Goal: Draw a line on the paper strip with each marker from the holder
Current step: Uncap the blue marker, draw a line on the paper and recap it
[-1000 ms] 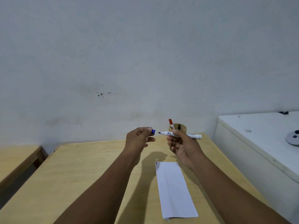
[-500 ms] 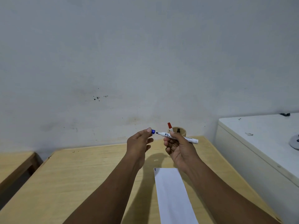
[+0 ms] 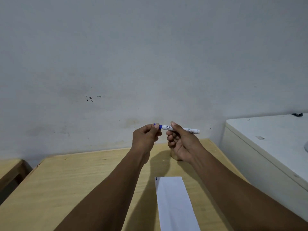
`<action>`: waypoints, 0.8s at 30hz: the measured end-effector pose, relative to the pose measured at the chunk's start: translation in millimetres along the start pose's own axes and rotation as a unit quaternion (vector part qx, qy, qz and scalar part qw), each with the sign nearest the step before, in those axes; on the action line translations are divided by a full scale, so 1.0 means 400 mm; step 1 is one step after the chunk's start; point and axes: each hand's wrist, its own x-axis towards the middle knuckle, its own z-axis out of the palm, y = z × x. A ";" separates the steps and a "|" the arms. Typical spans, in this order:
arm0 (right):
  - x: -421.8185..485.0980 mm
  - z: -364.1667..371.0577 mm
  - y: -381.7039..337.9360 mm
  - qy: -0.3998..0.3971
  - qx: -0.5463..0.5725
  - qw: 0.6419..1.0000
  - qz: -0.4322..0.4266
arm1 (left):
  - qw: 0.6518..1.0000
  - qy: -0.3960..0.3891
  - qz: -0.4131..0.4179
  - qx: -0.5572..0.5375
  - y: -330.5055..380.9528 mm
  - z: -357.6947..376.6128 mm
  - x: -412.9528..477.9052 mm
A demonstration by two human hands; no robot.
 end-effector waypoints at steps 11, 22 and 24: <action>0.021 -0.020 0.042 -0.030 0.075 0.997 0.002 | 0.999 0.034 0.028 0.003 -0.038 -0.007 0.007; 0.009 0.003 0.009 -0.004 -0.097 0.995 0.022 | 0.997 0.041 0.042 0.060 0.007 -0.030 -0.006; 0.003 -0.013 -0.041 0.028 -0.213 0.976 0.034 | 0.996 0.066 0.049 0.042 0.027 -0.027 0.008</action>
